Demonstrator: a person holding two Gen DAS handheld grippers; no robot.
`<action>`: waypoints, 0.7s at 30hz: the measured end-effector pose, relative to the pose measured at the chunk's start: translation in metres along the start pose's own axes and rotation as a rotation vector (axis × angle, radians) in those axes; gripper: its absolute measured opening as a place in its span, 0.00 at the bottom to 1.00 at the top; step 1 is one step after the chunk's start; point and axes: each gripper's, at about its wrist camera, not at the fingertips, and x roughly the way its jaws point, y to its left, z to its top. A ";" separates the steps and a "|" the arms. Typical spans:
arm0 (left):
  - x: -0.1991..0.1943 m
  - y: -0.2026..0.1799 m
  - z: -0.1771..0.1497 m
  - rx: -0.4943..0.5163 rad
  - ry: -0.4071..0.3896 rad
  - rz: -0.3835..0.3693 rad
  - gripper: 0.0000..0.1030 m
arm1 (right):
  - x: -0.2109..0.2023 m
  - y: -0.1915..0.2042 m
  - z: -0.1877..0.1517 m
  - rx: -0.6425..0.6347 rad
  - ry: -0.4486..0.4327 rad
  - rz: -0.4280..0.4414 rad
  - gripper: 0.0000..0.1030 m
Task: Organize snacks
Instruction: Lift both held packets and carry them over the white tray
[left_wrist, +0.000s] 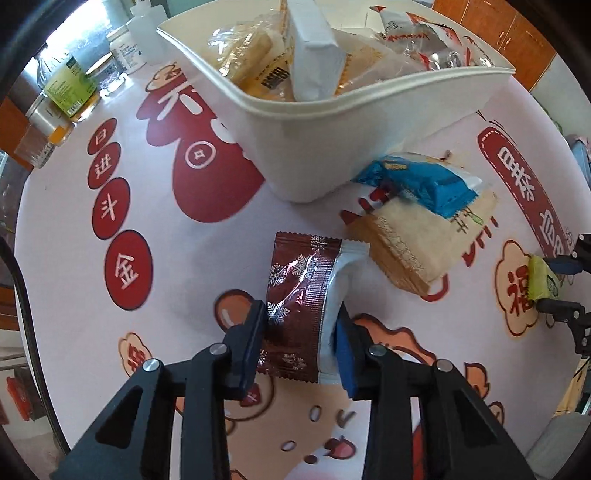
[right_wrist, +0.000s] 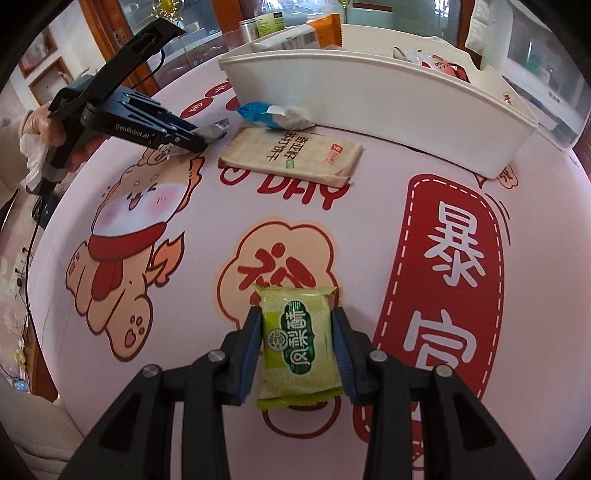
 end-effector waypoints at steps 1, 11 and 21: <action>-0.001 -0.002 -0.001 -0.009 0.003 -0.012 0.31 | 0.001 0.000 0.002 0.006 -0.002 0.000 0.36; -0.050 -0.035 -0.010 -0.056 -0.058 -0.059 0.30 | -0.013 -0.005 0.013 0.054 -0.040 0.001 0.36; -0.138 -0.052 0.030 -0.096 -0.221 -0.026 0.30 | -0.066 -0.025 0.063 0.099 -0.154 -0.079 0.36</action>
